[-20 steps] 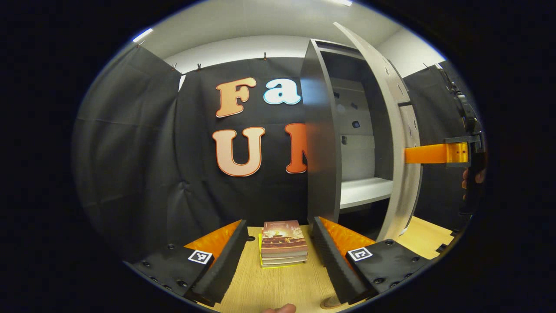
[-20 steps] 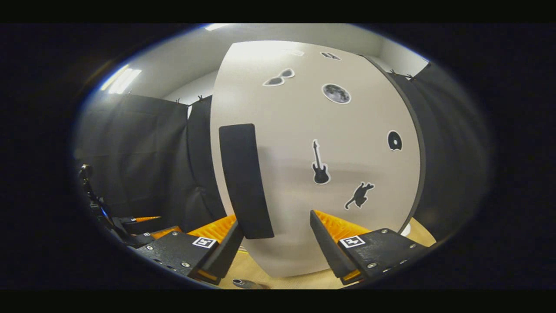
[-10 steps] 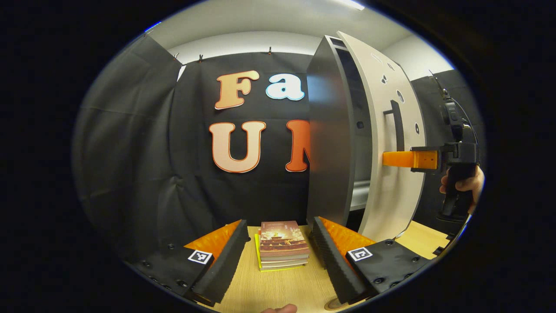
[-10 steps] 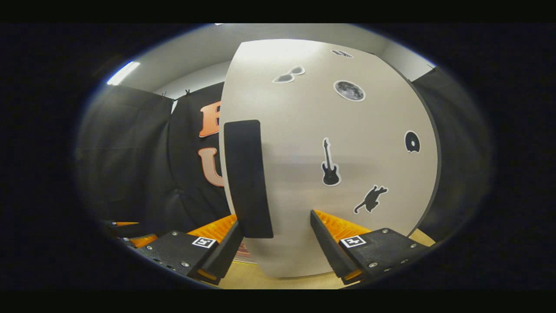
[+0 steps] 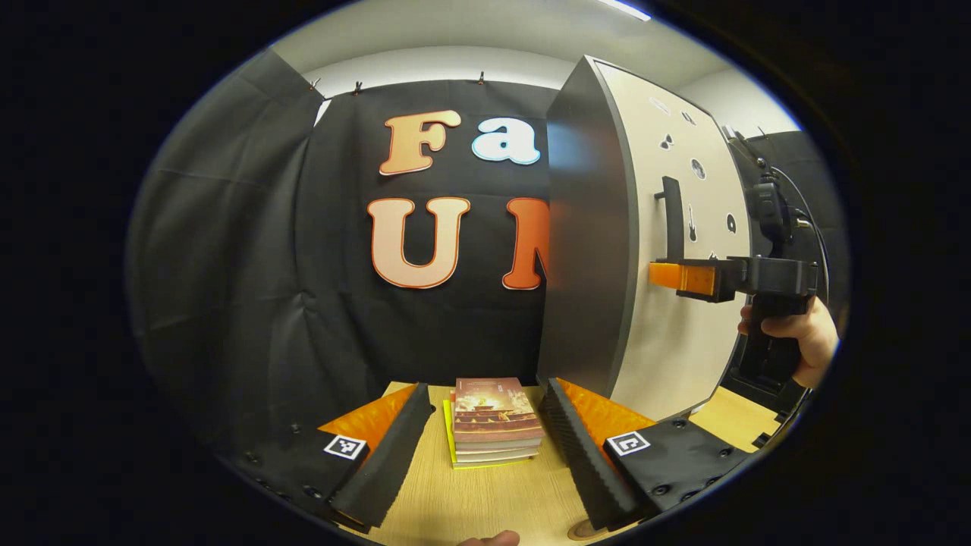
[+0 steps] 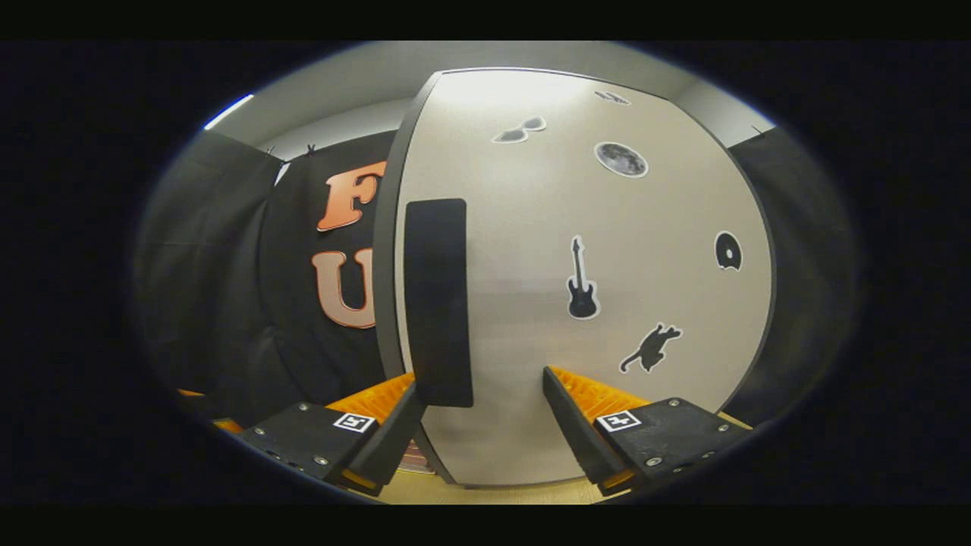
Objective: Open the cabinet door with the right hand, grasp the bottle in the cabinet with the left hand and place it on the coaster, then close the cabinet door with the right hand.
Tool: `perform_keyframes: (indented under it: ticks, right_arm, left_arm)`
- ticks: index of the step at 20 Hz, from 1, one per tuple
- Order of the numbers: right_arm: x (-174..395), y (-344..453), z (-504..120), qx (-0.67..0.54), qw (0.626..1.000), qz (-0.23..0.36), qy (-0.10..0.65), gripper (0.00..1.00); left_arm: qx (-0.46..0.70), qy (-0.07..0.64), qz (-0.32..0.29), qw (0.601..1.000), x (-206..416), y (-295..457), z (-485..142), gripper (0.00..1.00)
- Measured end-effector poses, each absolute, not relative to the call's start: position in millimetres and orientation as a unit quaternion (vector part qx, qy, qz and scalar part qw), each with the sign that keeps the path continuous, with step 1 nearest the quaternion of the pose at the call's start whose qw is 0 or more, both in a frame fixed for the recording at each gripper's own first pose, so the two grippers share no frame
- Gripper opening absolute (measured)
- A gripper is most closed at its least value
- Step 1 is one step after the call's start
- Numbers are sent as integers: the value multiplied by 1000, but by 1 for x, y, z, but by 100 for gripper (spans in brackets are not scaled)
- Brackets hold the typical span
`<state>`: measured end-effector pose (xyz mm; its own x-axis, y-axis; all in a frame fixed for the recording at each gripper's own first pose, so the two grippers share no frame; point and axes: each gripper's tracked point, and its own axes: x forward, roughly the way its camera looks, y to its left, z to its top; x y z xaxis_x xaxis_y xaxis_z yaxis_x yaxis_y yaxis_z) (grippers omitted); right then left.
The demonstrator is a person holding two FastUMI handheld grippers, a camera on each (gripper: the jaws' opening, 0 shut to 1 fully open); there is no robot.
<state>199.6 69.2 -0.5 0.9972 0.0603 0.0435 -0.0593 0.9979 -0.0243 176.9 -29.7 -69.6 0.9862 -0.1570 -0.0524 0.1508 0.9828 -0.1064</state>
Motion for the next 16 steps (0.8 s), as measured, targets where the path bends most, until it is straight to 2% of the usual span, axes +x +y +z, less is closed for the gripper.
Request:
perform_keyframes:
  ticks: [4, 7, 10, 16]
  right_arm:
    - [200, 70, -1, -6, 999, 46, -13, 91]
    - [174, 70, -2, -1, 998, 64, 3, 91]
    - [120, 57, 5, -9, 997, 77, -6, 91]
    - [2, -6, 24, -11, 998, 52, -22, 90]
  left_arm:
    - [-52, 25, -76, 995, 171, -38, -60, 97]
    - [-53, 15, -68, 996, 156, -47, -39, 95]
    - [-54, 6, -59, 997, 132, -65, -19, 95]
    - [-49, 3, -44, 998, 66, -114, 7, 95]
